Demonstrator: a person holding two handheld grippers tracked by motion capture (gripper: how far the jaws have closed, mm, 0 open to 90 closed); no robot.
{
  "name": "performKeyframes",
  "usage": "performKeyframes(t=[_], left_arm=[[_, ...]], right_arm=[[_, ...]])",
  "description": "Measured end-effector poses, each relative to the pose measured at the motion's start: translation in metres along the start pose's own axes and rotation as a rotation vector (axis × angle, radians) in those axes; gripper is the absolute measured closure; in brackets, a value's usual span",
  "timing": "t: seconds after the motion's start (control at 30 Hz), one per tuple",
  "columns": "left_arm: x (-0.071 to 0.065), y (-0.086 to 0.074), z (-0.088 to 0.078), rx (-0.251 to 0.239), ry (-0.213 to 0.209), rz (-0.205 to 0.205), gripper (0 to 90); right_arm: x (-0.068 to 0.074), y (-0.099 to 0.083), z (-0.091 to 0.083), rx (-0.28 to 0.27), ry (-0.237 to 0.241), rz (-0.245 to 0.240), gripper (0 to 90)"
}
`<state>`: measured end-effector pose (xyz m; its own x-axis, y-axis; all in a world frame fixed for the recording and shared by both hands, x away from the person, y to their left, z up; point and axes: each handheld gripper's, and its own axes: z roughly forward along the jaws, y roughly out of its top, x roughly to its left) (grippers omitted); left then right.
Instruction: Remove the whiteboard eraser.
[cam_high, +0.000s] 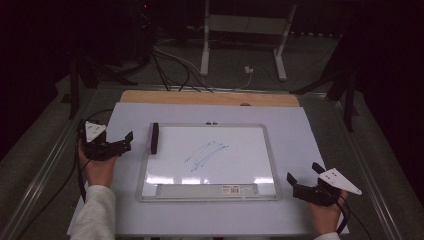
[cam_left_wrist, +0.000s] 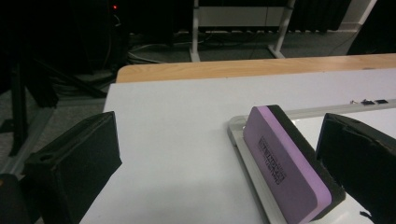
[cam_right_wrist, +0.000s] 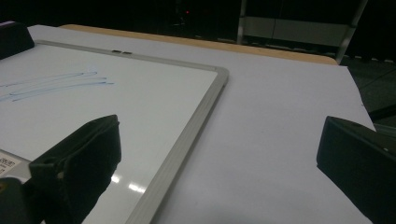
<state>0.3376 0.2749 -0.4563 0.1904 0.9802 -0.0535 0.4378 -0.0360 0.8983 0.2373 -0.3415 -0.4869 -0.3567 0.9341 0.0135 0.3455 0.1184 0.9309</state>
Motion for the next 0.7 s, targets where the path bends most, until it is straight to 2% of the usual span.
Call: performKeyframes(t=[0.2, 0.43, 0.7], left_arm=[[-0.003, -0.002, 0.011, 0.044, -0.013, 0.01, 0.6], [-0.007, -0.002, 0.023, 0.072, -0.014, -0.002, 0.6], [-0.017, -0.004, 0.036, 0.111, -0.023, 0.007, 1.0]], right_arm=[[-0.001, 0.0, 0.0, 0.001, -0.002, 0.004, 0.3], [0.0, 0.0, 0.0, 0.001, 0.004, 0.001, 0.3], [0.001, 0.0, 0.001, 0.005, 0.008, -0.003, 0.2]])
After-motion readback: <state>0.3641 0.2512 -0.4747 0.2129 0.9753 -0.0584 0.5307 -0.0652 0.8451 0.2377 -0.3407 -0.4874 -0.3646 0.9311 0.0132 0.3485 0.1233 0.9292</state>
